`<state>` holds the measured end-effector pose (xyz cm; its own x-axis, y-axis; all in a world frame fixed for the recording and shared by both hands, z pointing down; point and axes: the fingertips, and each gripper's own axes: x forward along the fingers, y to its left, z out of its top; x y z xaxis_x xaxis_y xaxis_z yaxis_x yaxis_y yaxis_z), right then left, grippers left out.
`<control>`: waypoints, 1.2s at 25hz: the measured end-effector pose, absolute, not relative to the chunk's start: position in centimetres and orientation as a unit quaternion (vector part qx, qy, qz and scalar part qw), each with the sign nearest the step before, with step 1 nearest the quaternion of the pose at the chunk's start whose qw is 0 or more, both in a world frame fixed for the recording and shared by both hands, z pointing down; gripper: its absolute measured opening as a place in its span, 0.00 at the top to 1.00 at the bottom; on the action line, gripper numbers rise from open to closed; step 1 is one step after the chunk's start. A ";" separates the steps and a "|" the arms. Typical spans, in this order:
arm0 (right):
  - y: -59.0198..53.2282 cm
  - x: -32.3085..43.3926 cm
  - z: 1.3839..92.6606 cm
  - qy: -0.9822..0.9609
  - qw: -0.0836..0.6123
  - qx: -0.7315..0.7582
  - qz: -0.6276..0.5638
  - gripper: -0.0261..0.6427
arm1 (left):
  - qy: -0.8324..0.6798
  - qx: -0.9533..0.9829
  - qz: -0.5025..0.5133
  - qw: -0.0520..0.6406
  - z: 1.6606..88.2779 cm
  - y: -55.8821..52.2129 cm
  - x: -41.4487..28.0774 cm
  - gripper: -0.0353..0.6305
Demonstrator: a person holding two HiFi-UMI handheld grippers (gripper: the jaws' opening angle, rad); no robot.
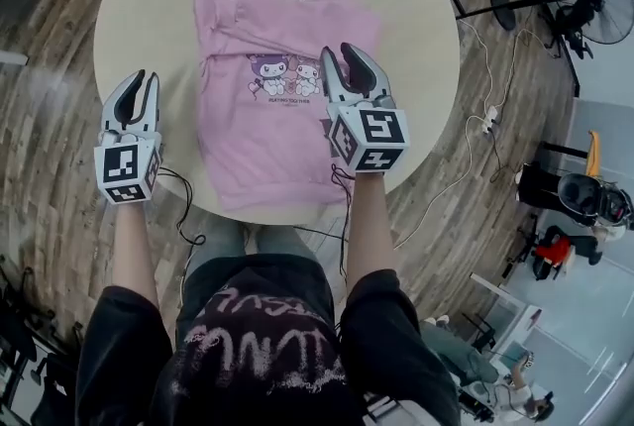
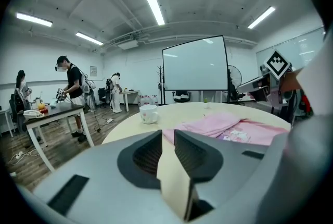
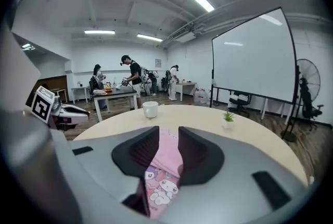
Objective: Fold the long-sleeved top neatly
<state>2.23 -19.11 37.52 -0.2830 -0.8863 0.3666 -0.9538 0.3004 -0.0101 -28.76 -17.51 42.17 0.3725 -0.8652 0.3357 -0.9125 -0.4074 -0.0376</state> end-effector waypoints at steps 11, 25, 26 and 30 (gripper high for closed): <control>-6.7 11.8 33.5 -0.778 0.113 0.613 0.075 0.94 | -0.525 0.837 0.151 0.020 37.5 -8.6 -21.5 0.93; 9.3 15.0 35.5 -0.805 0.158 0.567 0.071 0.95 | -0.472 0.844 0.254 -0.027 37.5 7.2 -17.0 0.93; 9.9 14.7 36.0 -0.810 0.172 0.557 0.067 0.95 | -0.458 0.847 0.267 -0.035 37.6 7.7 -16.5 0.93; 11.6 13.3 38.0 -0.824 0.221 0.520 0.051 0.95 | -0.412 0.853 0.316 -0.061 39.1 8.8 -15.2 0.93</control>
<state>13.30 11.62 37.99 -0.3620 -0.8341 0.4161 -0.8788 0.4543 0.1461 -15.19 8.79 39.11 0.4610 -0.7411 0.4881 -0.6646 -0.6528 -0.3635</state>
